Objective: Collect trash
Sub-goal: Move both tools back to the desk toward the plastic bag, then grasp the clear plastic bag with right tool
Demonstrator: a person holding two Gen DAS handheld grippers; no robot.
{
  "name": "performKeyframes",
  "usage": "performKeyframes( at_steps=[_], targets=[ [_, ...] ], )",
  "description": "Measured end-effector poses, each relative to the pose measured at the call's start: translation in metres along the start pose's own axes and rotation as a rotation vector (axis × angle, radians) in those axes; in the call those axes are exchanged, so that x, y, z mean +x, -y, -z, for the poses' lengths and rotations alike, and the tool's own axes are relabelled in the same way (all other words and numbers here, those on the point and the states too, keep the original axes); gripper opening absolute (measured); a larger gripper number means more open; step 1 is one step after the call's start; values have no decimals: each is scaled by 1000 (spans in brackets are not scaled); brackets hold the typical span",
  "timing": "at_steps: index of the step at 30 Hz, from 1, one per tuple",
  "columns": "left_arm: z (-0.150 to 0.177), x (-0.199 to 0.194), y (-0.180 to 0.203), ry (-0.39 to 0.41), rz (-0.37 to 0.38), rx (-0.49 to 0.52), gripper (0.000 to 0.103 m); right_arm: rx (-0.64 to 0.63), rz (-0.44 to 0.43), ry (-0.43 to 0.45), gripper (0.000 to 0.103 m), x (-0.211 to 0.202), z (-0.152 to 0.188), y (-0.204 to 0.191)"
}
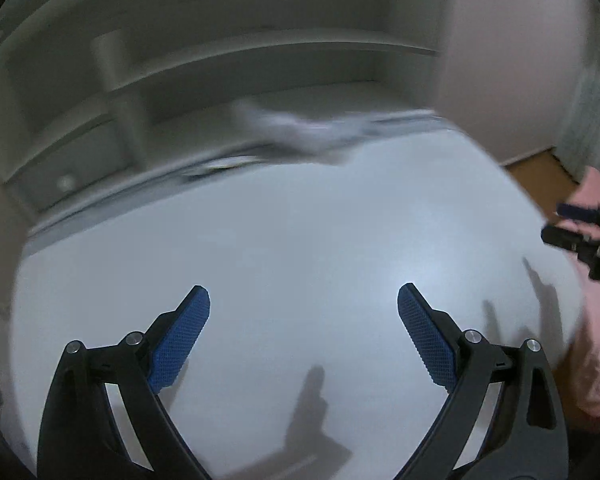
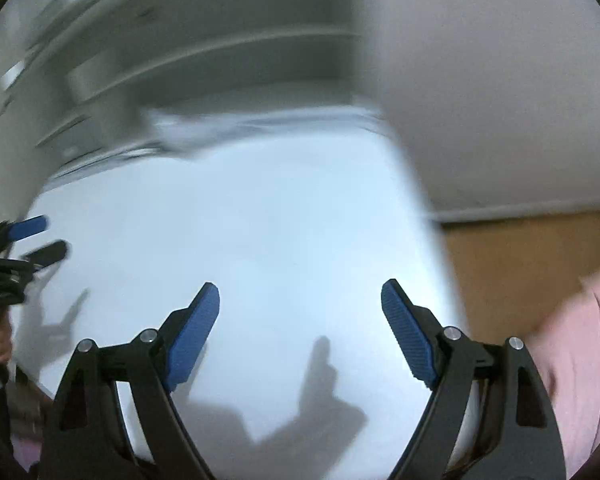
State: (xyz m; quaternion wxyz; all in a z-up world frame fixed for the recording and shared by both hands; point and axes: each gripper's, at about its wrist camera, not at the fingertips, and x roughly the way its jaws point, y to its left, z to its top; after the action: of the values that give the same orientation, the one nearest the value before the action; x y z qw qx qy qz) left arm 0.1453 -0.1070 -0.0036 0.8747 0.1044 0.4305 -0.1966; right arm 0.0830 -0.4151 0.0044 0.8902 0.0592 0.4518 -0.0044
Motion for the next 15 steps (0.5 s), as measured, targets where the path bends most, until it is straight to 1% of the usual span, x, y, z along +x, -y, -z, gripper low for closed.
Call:
performKeyframes(
  at_steps=[1, 4, 6, 8, 11, 15],
  targets=[
    [-1, 2, -17, 2, -17, -5, 92, -44, -38, -2, 80, 15, -19, -23],
    [-4, 11, -55, -7, -53, -24, 92, -127, -74, -4, 80, 54, -66, -73],
    [-10, 22, -76, -16, -52, -42, 92, -176, -71, 20, 80, 76, -93, -98],
    [-16, 30, -86, -21, -52, -49, 92, -235, -43, 36, 80, 106, -122, -122],
    [-29, 44, -92, -32, -46, -29, 92, -260, -36, -7, 80, 148, -154, -130],
    [-44, 63, -97, -38, -44, 37, 92, -276, 4, -68, 80, 192, -171, -131]
  ],
)
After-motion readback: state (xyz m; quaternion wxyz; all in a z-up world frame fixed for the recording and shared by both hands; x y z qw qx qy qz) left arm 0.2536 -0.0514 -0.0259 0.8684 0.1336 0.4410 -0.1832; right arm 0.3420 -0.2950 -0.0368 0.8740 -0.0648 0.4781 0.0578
